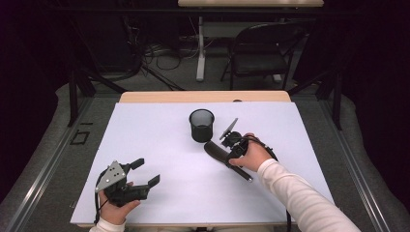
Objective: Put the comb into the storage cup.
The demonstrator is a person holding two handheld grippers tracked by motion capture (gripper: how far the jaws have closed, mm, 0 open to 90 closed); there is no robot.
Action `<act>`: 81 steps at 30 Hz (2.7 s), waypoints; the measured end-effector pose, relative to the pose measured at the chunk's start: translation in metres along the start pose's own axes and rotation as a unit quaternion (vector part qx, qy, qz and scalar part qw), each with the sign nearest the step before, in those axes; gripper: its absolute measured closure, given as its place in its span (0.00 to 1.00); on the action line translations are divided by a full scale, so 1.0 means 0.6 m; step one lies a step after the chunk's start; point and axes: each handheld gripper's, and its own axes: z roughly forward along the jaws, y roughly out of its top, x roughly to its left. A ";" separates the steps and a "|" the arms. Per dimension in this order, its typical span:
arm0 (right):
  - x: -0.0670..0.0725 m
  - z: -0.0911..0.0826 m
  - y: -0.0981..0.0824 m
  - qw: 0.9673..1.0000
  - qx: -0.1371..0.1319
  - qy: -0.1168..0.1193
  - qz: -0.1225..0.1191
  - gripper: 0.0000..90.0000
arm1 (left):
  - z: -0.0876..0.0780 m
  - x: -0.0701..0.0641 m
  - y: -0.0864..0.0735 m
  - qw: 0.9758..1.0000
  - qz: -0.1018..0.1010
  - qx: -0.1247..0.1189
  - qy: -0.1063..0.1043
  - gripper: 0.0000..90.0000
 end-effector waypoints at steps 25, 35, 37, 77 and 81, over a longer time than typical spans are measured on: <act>-0.002 0.021 -0.008 1.000 0.023 0.011 0.010 0.73 | 0.000 0.001 0.000 1.000 -0.001 0.001 -0.001 0.18; 0.004 0.038 -0.013 0.999 -0.025 0.014 0.025 0.78 | 0.000 0.001 -0.001 1.000 -0.001 0.001 -0.003 0.18; 0.001 0.027 -0.008 1.000 0.027 0.007 0.011 0.79 | 0.000 0.001 -0.001 1.000 -0.001 0.002 -0.002 0.18; 0.002 0.029 -0.007 1.000 0.030 0.001 0.008 0.81 | 0.000 0.002 -0.001 1.000 -0.001 0.001 -0.001 0.18; 0.002 0.025 -0.007 0.999 0.041 0.001 0.007 0.81 | 0.000 0.002 -0.001 1.000 -0.001 0.001 0.000 0.18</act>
